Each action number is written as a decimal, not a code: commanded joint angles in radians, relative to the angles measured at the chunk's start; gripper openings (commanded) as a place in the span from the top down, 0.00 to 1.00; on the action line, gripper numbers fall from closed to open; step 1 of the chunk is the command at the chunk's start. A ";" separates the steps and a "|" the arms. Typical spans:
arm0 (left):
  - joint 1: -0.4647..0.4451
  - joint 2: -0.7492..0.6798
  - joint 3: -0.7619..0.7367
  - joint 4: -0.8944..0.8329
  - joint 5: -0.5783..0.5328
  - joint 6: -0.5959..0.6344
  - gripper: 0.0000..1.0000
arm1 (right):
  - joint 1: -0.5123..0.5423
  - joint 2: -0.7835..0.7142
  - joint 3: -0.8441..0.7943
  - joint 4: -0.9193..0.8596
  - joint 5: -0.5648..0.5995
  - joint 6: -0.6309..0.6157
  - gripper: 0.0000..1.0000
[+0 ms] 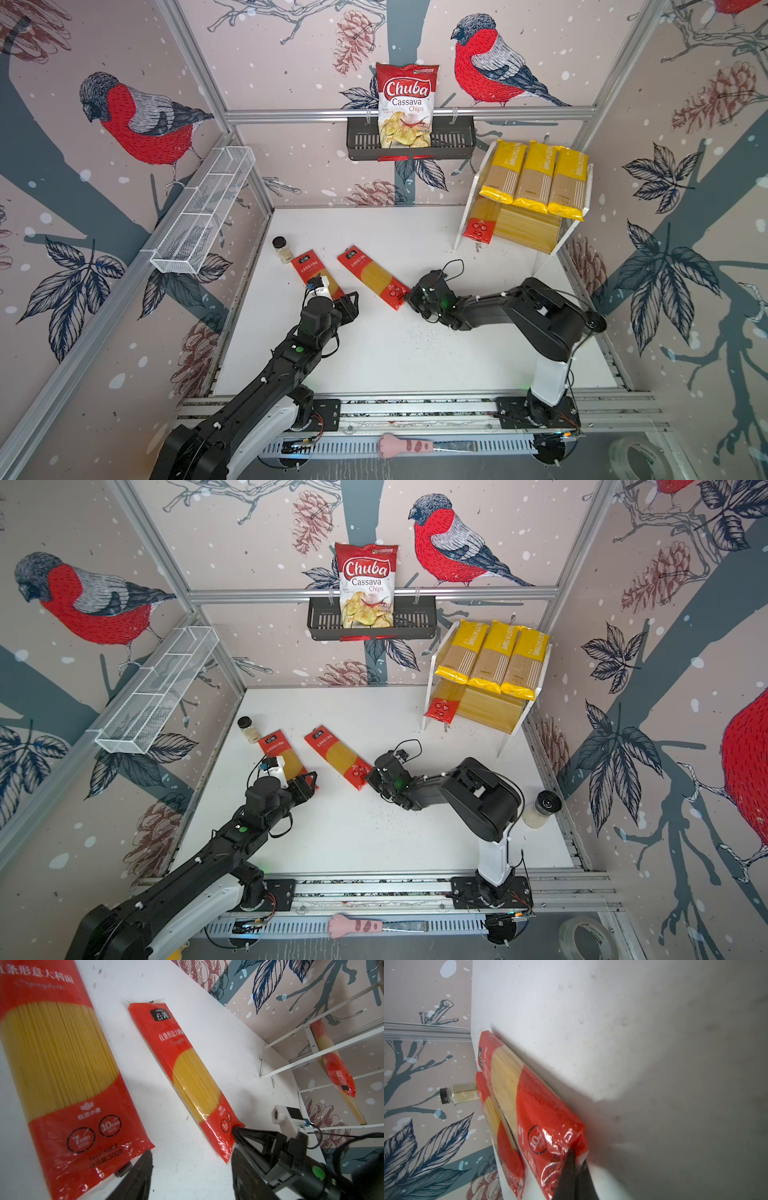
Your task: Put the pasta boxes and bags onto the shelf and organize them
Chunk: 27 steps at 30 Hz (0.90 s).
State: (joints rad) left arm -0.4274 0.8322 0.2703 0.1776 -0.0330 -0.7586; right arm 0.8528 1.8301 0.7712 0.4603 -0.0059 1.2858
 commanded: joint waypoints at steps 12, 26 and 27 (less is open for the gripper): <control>0.003 0.122 0.037 0.095 0.039 0.035 0.40 | 0.215 -0.175 -0.030 -0.138 -0.203 -0.470 0.83; -0.008 0.170 0.033 0.122 0.081 0.040 0.40 | -0.001 -0.143 0.066 -0.177 -0.275 -0.590 0.61; -0.017 0.184 0.033 0.135 0.085 0.036 0.40 | -0.012 -0.120 0.085 -0.180 -0.280 -0.593 0.60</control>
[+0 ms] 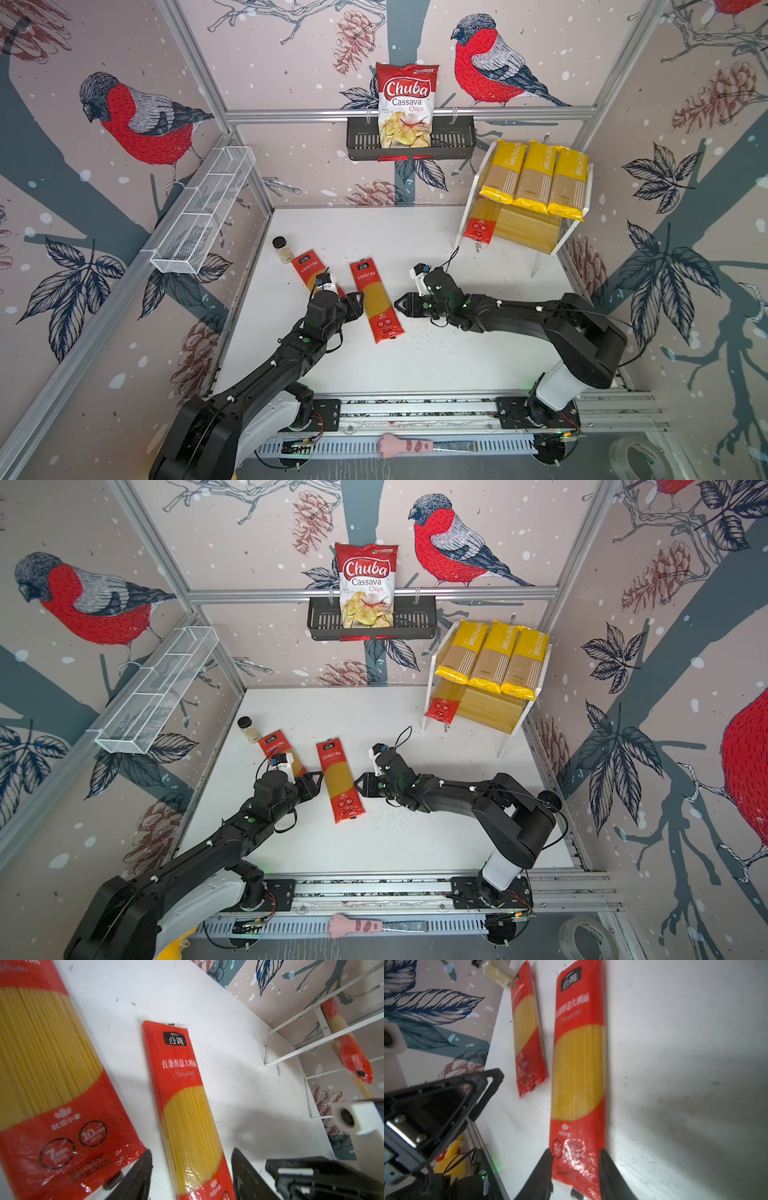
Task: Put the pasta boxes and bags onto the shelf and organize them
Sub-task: 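Grasp the pack's end with the right gripper while left grips its middle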
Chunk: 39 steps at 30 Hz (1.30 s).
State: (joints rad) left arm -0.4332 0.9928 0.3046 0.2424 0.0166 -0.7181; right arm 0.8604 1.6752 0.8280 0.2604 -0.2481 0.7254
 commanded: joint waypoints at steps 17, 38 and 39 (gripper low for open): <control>-0.061 0.193 -0.022 0.189 0.017 -0.011 0.43 | -0.063 0.338 0.271 0.040 -0.166 -0.029 0.54; -0.061 0.332 -0.007 0.216 0.077 -0.011 0.67 | -0.029 0.399 0.261 0.210 -0.245 -0.024 0.80; -0.061 0.326 -0.004 0.210 0.077 -0.009 0.68 | -0.028 0.394 0.255 0.213 -0.240 -0.024 0.82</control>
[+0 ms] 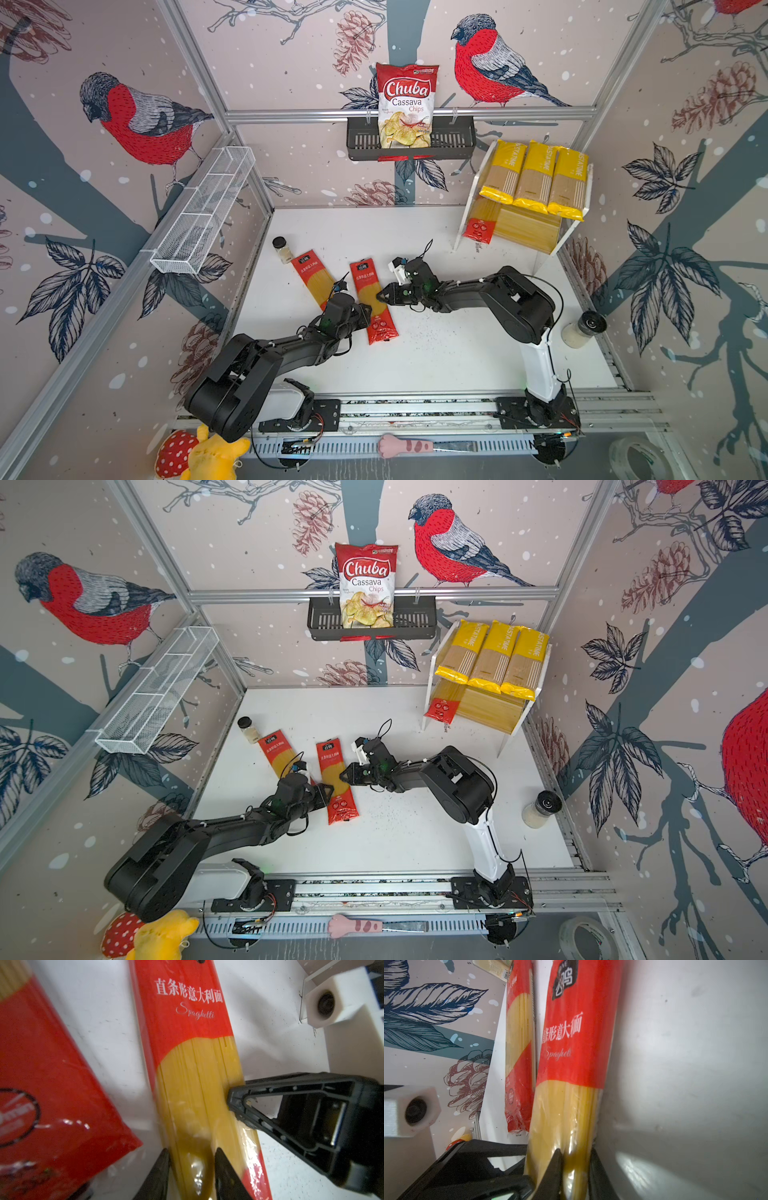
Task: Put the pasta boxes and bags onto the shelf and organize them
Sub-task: 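Grasp the pack's end with the right gripper while left grips its middle, then lift the spaghetti pack upright with both grippers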
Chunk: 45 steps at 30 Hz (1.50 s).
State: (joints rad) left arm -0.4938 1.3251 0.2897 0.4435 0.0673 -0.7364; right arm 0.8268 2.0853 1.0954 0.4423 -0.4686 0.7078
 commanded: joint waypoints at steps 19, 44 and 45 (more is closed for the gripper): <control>0.030 -0.305 0.039 -0.172 -0.012 0.050 0.64 | -0.011 -0.198 -0.123 0.095 0.080 0.012 0.93; 0.215 -0.375 0.023 0.316 0.525 -0.138 0.23 | 0.030 -0.607 -0.207 0.170 0.084 -0.055 0.97; 0.216 -0.364 0.031 0.354 0.560 -0.144 0.23 | 0.037 -0.623 -0.206 0.175 0.073 -0.060 0.96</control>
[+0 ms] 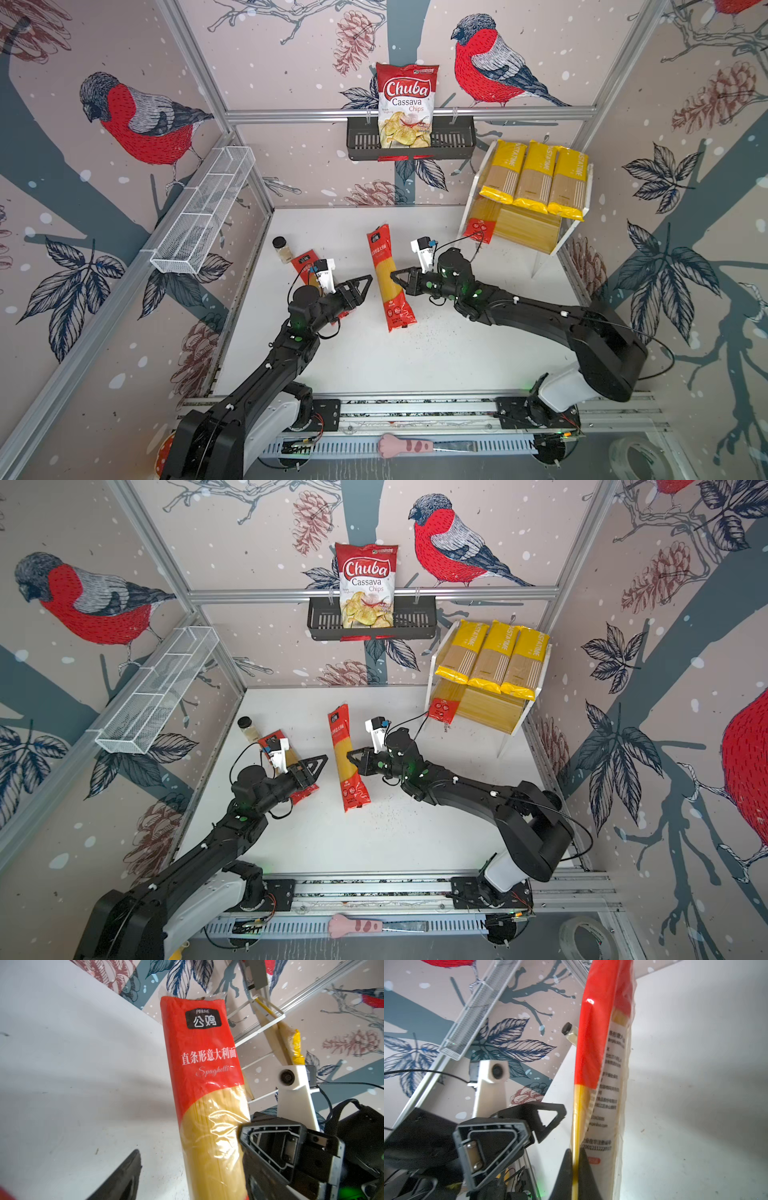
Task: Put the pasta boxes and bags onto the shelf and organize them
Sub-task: 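Lift the spaghetti pack upright with both grippers, then hold the upright spaghetti pack between both grippers above the table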
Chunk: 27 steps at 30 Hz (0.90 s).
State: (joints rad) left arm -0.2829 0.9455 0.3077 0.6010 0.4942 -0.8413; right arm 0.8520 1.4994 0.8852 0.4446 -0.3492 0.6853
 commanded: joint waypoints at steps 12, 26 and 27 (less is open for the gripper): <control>0.005 0.058 0.023 0.487 0.263 -0.149 0.23 | 0.040 -0.145 -0.012 0.279 -0.198 -0.006 0.97; -0.002 0.106 0.037 0.620 0.296 -0.214 0.45 | 0.048 -0.155 -0.060 0.310 -0.248 0.023 0.97; -0.002 0.107 0.040 0.619 0.297 -0.216 0.47 | 0.047 -0.151 -0.063 0.310 -0.248 0.025 0.97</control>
State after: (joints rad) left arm -0.2832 1.0485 0.3367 1.1309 0.7631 -1.0451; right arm 0.8978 1.3495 0.8230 0.5995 -0.5724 0.7067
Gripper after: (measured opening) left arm 0.534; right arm 0.071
